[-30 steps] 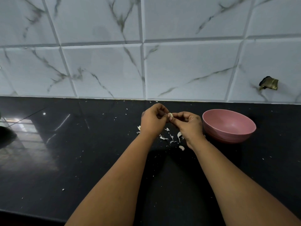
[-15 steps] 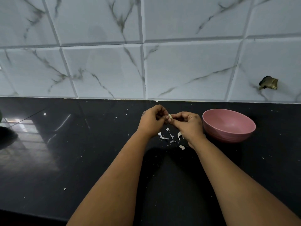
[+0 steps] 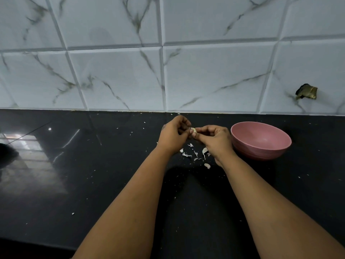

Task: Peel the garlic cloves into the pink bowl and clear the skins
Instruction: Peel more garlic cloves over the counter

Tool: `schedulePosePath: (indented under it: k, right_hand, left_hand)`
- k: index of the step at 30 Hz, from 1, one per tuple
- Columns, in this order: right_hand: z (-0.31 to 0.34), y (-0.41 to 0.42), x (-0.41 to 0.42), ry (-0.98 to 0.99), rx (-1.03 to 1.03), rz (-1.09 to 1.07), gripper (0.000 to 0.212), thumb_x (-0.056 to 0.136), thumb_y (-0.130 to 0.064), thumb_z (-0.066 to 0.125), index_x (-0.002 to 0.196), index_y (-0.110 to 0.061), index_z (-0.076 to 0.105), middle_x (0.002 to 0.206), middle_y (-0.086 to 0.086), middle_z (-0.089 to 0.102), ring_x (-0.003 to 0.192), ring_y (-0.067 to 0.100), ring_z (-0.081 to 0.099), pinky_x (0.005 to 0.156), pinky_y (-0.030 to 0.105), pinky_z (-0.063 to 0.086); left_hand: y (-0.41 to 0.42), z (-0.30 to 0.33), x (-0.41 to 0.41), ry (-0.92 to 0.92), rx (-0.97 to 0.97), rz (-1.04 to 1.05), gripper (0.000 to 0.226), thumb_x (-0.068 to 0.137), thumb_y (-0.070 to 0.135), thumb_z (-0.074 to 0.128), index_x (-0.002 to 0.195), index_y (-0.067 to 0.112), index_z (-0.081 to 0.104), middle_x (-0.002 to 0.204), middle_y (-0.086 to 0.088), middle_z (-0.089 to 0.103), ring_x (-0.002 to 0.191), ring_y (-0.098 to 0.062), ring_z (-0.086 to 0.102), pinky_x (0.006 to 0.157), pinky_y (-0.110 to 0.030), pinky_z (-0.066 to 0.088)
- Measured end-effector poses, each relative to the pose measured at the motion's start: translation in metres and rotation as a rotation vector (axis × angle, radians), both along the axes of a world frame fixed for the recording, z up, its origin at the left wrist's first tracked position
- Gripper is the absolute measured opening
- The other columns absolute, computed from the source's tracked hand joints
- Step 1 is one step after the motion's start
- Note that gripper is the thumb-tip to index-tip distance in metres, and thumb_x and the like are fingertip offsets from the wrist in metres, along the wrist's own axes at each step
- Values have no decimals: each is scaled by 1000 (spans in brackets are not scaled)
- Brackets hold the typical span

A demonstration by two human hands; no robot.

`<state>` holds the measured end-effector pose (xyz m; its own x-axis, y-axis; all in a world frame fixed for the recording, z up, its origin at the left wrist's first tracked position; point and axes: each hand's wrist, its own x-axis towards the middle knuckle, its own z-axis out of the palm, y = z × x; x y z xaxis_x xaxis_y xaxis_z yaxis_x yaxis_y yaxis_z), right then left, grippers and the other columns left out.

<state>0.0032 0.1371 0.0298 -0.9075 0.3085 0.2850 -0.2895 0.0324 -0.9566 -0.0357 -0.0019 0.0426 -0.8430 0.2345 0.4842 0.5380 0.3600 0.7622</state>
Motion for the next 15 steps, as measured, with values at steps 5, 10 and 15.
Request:
schedulePosePath:
  k: [5,10,15]
  right_hand:
    - [-2,-1,0,-11,-21,14,12,73,3,79,80,-5,74,86,13,75,87,29,72,79,33,58]
    - [-4,-1,0,-57,-6,17,13,72,3,79,78,-8,75,84,16,74,89,35,71,87,44,57]
    - [-3,-1,1,-71,-69,15,14,71,4,79,83,-2,74,86,19,73,88,34,71,86,42,57]
  left_hand:
    - [0,2,1,-16,-19,-5,16,84,5,69,79,19,63,73,-3,69,67,-14,69,68,-27,58]
    - [1,0,-1,-50,-101,12,11,85,6,67,79,16,64,71,-2,70,67,-13,67,70,-28,57]
    - [7,-1,1,-13,-216,27,9,90,12,62,84,18,60,77,2,66,81,-21,65,73,-30,51]
